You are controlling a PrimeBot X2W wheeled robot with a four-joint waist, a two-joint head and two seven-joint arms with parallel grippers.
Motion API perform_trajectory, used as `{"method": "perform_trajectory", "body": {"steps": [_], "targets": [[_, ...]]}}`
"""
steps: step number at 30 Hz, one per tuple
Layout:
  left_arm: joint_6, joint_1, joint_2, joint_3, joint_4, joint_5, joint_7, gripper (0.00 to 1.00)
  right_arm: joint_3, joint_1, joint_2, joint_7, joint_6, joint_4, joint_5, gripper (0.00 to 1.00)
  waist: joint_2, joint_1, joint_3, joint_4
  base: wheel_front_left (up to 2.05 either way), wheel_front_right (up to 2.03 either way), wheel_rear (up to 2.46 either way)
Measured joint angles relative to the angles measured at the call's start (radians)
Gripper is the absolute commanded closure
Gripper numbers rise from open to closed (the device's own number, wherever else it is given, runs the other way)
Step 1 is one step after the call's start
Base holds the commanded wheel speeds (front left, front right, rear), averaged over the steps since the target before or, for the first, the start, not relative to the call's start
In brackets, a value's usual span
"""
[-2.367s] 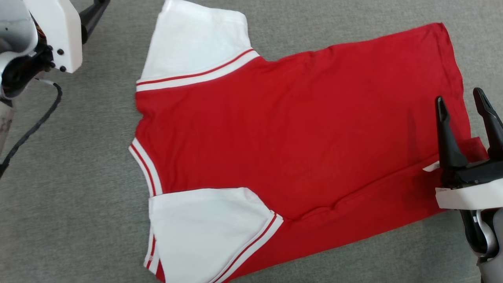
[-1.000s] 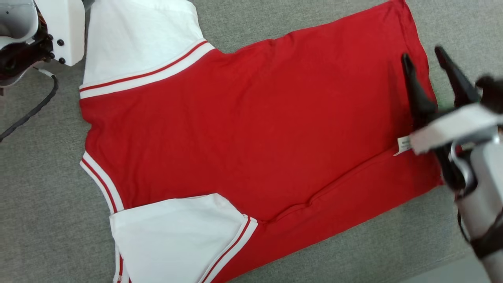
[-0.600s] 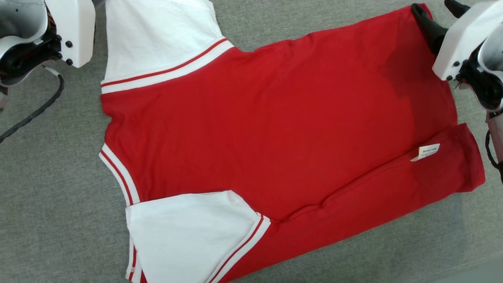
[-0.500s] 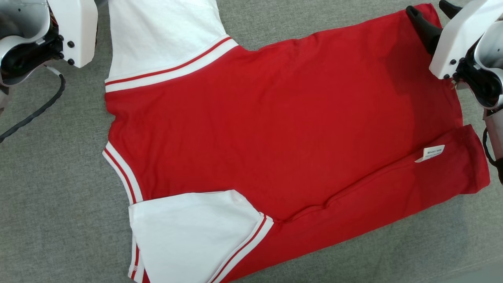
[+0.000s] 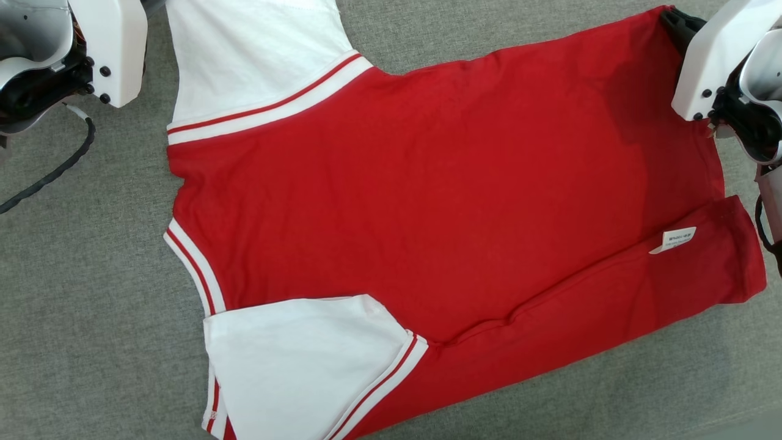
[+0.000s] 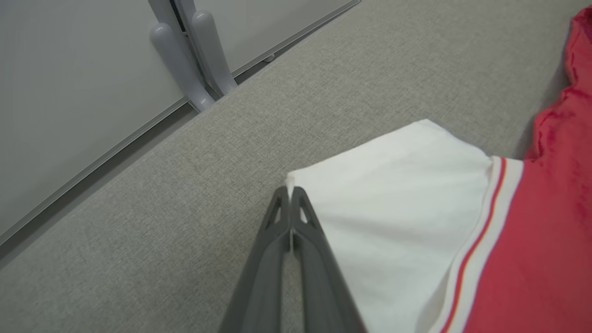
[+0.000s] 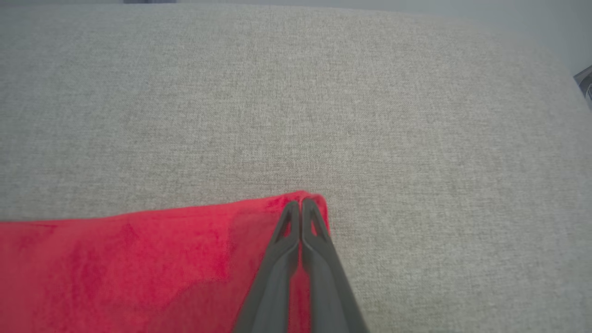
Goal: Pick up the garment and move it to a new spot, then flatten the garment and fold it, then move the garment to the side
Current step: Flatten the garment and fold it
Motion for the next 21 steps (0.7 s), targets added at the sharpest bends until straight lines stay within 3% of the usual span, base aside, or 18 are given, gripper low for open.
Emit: {"method": "perform_trajectory", "body": {"steps": [11, 21], "targets": [[0.000, -0.044, 0.023, -0.066, -0.028, 0.022, -0.136, 1.00, -0.030, -0.009, -0.013, -0.108, 0.000, -0.013, -0.016, 1.00, 0.0000, 0.0000, -0.010, 0.008, 0.00, 0.00, 0.00], [0.000, -0.109, 0.043, -0.104, -0.033, 0.083, -0.429, 1.00, -0.083, -0.015, -0.049, -0.250, 0.000, -0.035, 0.037, 1.00, 0.0000, 0.0000, -0.049, 0.026, 0.00, 0.00, 0.00]]}}
